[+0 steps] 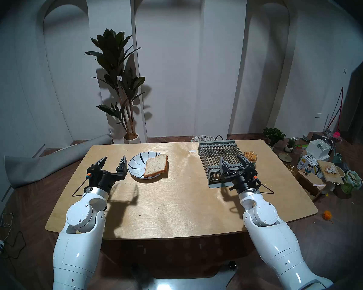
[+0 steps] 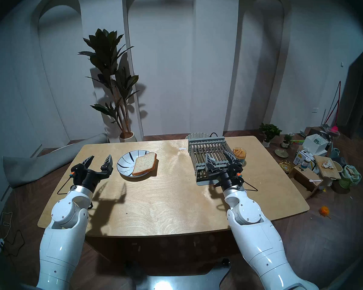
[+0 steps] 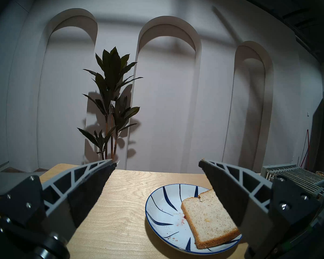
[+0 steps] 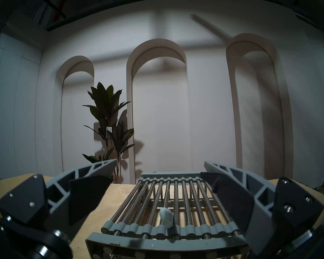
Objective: Spread peanut butter over the slice of bread with the knife
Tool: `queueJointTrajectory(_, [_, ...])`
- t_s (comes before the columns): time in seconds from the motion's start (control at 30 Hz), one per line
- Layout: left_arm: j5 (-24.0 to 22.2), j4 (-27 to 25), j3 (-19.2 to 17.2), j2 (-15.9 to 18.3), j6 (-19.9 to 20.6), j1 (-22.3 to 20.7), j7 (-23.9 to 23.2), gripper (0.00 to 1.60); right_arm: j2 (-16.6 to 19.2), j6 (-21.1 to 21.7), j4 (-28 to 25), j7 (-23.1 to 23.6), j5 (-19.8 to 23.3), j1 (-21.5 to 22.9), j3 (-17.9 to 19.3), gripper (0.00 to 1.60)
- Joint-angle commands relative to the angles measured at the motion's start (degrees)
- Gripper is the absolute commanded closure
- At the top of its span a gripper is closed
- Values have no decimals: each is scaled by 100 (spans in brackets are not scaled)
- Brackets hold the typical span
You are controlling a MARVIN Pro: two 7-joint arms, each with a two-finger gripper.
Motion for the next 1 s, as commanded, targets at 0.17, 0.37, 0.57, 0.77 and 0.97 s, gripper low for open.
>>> queueJointTrajectory(0.17, [-2,-110,-2,4,-16,-49,-4,0,-144,-457,337,-231,-321,369,-19,0])
queueJointTrajectory(0.37, [-2,-111,-2,4,-15,-48,-3,0,-218,-521,520,-324,-386,494,-38,0])
queueJointTrajectory(0.57, [-2,-113,-2,4,-14,-48,-3,0,-317,-478,738,-454,-438,624,-53,0])
queueJointTrajectory(0.77, [-2,-113,-2,4,-14,-48,-3,0,-338,-495,924,-463,-457,730,-64,0])
queueJointTrajectory(0.97, [-2,-112,-2,3,-14,-48,-3,0,-363,-548,1106,-481,-497,816,-74,0])
